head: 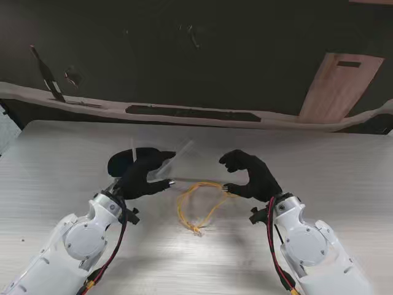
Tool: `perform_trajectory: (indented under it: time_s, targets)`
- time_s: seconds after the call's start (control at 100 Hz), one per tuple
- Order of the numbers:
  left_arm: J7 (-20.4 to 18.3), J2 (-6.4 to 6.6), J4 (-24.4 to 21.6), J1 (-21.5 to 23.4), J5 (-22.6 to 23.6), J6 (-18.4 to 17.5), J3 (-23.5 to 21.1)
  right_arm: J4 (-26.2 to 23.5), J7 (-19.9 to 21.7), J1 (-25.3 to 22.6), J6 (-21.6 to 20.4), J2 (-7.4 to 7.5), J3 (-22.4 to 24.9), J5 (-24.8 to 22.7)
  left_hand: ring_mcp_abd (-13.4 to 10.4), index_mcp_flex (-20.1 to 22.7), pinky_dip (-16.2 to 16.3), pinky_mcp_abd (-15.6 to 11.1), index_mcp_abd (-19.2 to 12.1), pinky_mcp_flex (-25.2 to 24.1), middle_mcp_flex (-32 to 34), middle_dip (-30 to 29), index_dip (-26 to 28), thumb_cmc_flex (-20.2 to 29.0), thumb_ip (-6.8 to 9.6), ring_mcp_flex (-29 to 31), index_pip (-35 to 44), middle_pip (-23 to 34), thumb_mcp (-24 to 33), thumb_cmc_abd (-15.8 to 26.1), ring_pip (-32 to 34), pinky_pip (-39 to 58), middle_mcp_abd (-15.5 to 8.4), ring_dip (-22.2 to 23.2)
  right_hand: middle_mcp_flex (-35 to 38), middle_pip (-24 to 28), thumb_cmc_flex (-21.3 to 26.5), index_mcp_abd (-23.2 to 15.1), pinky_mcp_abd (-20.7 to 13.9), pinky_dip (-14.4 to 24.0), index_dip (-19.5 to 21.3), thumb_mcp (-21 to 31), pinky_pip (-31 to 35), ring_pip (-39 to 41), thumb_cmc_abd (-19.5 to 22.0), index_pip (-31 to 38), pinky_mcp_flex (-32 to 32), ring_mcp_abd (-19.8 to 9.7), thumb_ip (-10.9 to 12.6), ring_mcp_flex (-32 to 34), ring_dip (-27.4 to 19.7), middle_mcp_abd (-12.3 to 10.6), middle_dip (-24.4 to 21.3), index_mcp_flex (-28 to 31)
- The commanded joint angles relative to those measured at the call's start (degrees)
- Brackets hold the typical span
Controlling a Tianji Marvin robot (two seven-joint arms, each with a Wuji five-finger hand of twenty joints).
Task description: Untangle the Ethernet cable and plug it into the router
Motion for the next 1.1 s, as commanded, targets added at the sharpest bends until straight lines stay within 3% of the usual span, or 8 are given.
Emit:
perform_trajectory:
  time_s: [0.0,0.45,0.68,0.92,1.09]
  targets:
    - [-1.22,0.07,-0.56,0.41,-0.15,0.47,0.03,-0.27,0.63,-0.69,-0.56,0.0,0.43,0.37,0.15,-1.92,0.35,0.46,-0.88,-1.15,-1.59,-1.04,-0.62,-1.1,1.28,-1.92,-1.34,-0.8,-1.21,0.84,-0.96,-0.95,-0.88,0.94,-0.58,-1.09,0.37,-0.39,-1.14,0.55,-0.47,-0.61,-1.42,-0.43,0.26,-0.19,-0.03,-0.56,-0.3,-0.3,-0.53,-0.51,-0.61,-0.11]
    - [-2.76,0.35,-0.2,0.14,-0.52,1.46,0.48,0.37,4.91,-0.29,-0.26,1.22,1.66,-1.9,0.3,-1.87,0.55,0.08,-0.86,-1.14,-1.57,-1.1,-0.65,-0.84,1.46,-2.07,-1.43,-0.88,-1.82,1.22,-1.13,-1.34,-0.89,1.09,-1.59,-1.66,1.08,-0.74,-1.18,0.89,-0.68,-0.82,-1.67,-1.18,-0.35,-0.72,-0.6,-0.36,-0.3,-0.96,-0.62,-0.25,-0.82,-1.24]
    - [-1.77,0.09,0.84,0.72,-1.0,1.13,0.16,2.08,14.87,4.3,2.51,3.67,0.86,-6.51,0.32,-1.69,0.62,0.17,-0.94,-1.12,-1.41,-1.14,-0.63,-0.71,1.51,-1.86,-1.45,-0.92,-2.02,1.16,-1.1,-1.51,-0.79,1.13,-1.89,-2.31,1.7,-0.9,-2.18,1.17,-1.3,-2.07,-1.8,-1.67,1.01,-2.16,-0.81,-0.55,-0.04,-0.91,-0.54,-0.4,-1.09,-3.12]
    - [-1.77,0.03,2.01,0.36,-1.56,0.87,0.11,3.56,22.41,9.16,5.48,5.25,-3.56,-7.63,0.42,-1.76,0.71,0.13,-0.92,-1.18,-1.52,-1.14,-0.61,-0.55,1.73,-1.87,-1.43,-0.93,-1.96,1.29,-1.08,-1.64,-0.82,1.19,-3.06,-1.99,3.06,-0.93,-4.51,0.83,-1.26,-2.52,-2.68,-1.75,1.05,-1.85,-0.97,-1.17,0.39,-1.42,-0.37,-0.74,-0.88,-4.67]
    - [-1.38,-0.04,2.15,0.58,-1.39,1.0,-0.01,4.74,27.9,13.13,7.4,6.13,-7.87,-5.4,0.46,-1.7,0.75,0.13,-0.95,-1.16,-1.39,-1.13,-0.61,-0.63,1.77,-1.79,-1.46,-0.89,-2.03,1.33,-1.03,-1.7,-0.85,1.22,-3.4,-1.6,4.1,-0.84,-4.71,0.75,-1.17,-2.5,-2.69,-1.48,1.41,-1.55,-0.39,-1.44,0.57,-1.37,-0.25,-1.0,-0.7,-5.13]
